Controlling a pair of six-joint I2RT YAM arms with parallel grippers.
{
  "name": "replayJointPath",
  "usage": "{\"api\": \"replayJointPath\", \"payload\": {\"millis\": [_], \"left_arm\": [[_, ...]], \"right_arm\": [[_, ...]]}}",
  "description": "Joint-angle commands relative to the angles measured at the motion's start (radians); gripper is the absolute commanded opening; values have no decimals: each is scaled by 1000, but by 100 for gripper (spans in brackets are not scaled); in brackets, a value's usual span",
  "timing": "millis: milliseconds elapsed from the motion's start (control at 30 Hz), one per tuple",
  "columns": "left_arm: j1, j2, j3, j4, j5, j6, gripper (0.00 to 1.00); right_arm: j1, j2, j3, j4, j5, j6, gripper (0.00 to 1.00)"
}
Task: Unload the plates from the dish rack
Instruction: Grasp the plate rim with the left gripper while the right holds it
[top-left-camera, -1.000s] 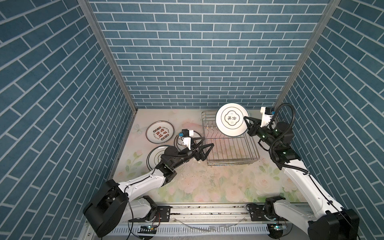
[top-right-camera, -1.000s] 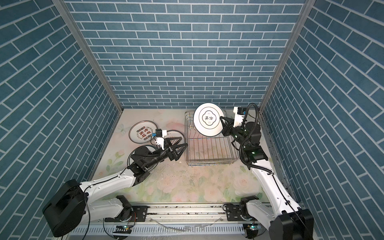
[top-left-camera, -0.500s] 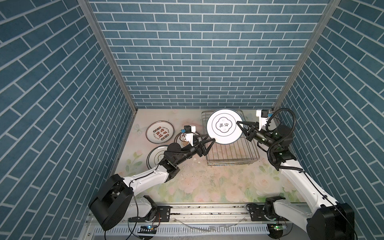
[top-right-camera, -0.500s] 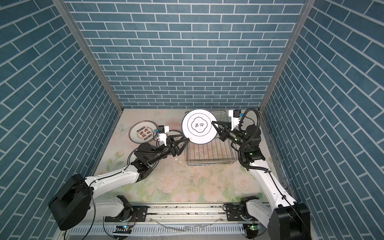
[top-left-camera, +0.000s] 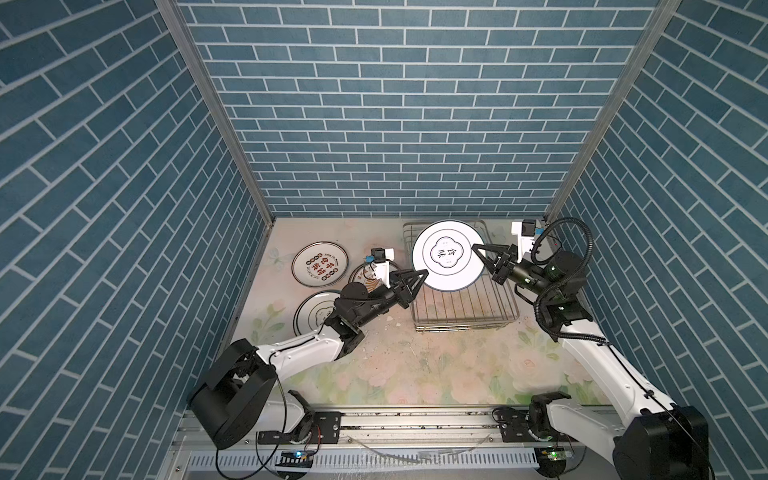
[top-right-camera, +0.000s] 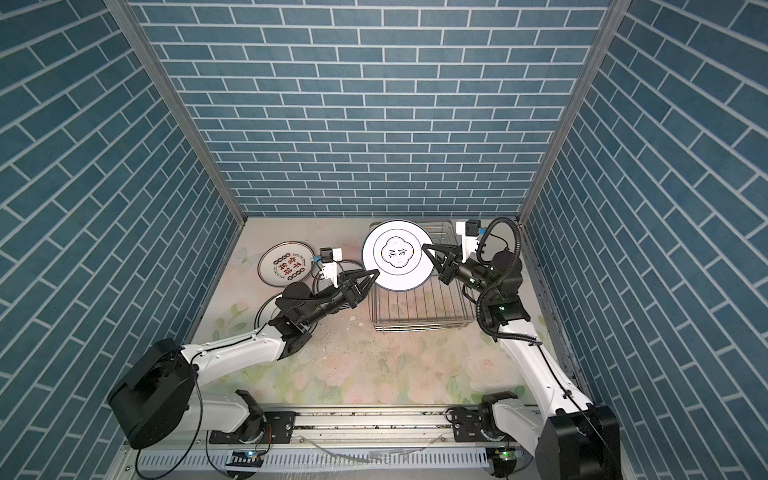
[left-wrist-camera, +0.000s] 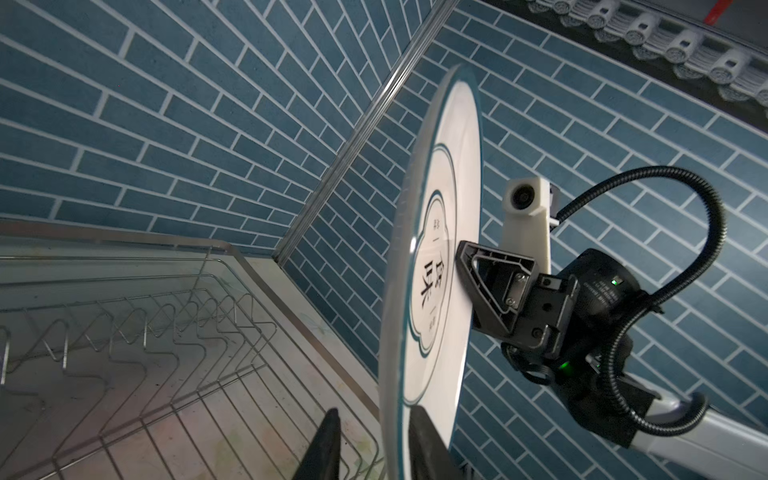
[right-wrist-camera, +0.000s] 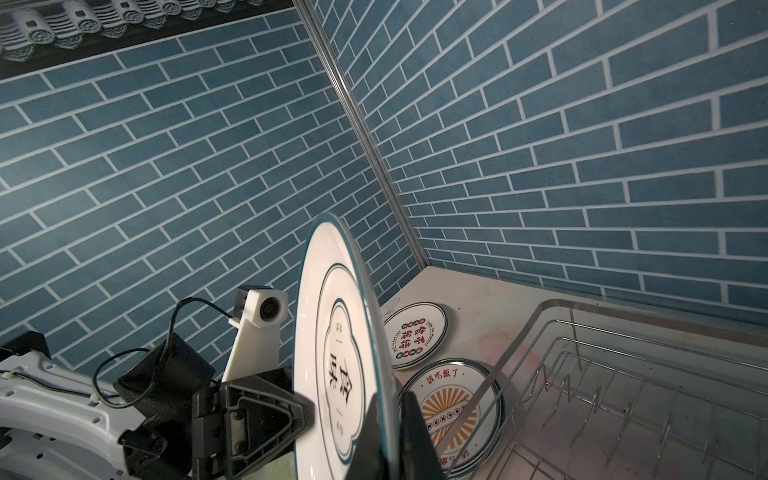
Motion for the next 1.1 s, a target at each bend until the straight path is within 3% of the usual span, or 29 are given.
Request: {"api": "replayJointPath", "payload": {"millis": [0, 333, 533, 567, 967, 1067], "left_arm": [[-4, 13, 23, -1, -25, -5, 23], [-5, 46, 41, 6, -26, -23, 18], [-5, 44, 36, -8, -41, -25, 4], [-6, 45, 39, -8, -40, -27, 0], [-11, 74, 43, 11, -48, -60, 0], [-11, 76, 39, 22, -51, -69, 0]], "right_arm": [[0, -39, -10, 17, 25, -13, 0], [40, -53, -4, -48, 50, -100, 0], [58, -68, -7, -69, 56, -131, 1], [60, -67, -4, -73, 54, -134, 2], [69, -50, 12, -112, 65, -161, 20], [69, -57, 12, -115, 58, -161, 34]]}}
